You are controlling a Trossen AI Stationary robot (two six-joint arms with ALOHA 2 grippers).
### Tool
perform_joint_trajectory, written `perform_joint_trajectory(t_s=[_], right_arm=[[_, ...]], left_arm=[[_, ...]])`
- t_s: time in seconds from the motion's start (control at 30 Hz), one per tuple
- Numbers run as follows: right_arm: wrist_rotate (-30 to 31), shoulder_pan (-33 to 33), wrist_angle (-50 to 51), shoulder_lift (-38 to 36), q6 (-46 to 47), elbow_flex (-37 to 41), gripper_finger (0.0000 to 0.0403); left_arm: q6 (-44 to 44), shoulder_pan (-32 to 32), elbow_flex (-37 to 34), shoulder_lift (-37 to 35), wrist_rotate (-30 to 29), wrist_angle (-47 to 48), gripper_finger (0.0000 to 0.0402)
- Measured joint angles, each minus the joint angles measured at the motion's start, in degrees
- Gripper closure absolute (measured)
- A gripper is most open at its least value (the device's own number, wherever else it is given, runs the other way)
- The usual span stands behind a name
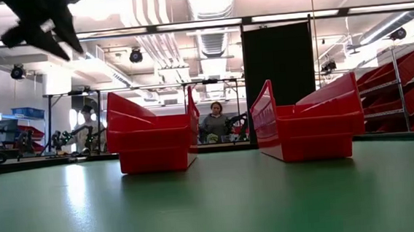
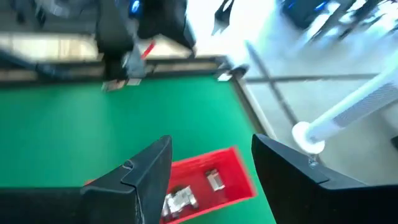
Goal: Sort batteries
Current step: Put the silver battery into the left red bin
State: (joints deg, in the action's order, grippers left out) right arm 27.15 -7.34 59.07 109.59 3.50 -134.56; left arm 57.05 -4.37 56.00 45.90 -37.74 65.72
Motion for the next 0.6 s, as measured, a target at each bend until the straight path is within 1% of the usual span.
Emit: perform_joint_trajectory(t_s=[0.07, 0.17, 0.27, 0.33, 0.37, 0.47, 0.6], right_arm=[[2.52, -0.41, -0.31, -2.77, -0.26, 0.02, 0.0188], [4.17, -0.51, -1.12, -6.62, -1.15, 0.04, 0.0186], [4.47, -0.52, -1.02, -9.7, -3.04, 0.04, 0.0182], [4.51, -0.18, -1.05, -11.15, -5.24, 0.04, 0.0178], [4.42, 0.15, -1.03, -11.71, -6.23, 0.04, 0.0176], [3.05, 2.14, -0.16, -13.33, -10.01, 0.1, 0.0165], [-2.76, 6.79, 3.37, -15.8, -19.93, 0.11, 0.0148]], left_arm=[[-4.21, -8.59, -1.12, 1.88, 4.3, -1.42, 0.0234], [-11.62, -21.78, -3.6, 4.82, 12.75, -7.34, 0.0239], [-17.04, -33.18, -6.61, 8.3, 24.62, -16.22, 0.024], [-18.64, -38.84, -8.08, 11.22, 31.3, -21.22, 0.0241], [-18.89, -40.88, -8.34, 12.96, 32.56, -22.11, 0.0241], [-19.88, -44.67, -7.32, 18.58, 32.45, -22.96, 0.0241], [-22.27, -47.0, -3.43, 26.72, 33.03, -21.71, 0.0241]])
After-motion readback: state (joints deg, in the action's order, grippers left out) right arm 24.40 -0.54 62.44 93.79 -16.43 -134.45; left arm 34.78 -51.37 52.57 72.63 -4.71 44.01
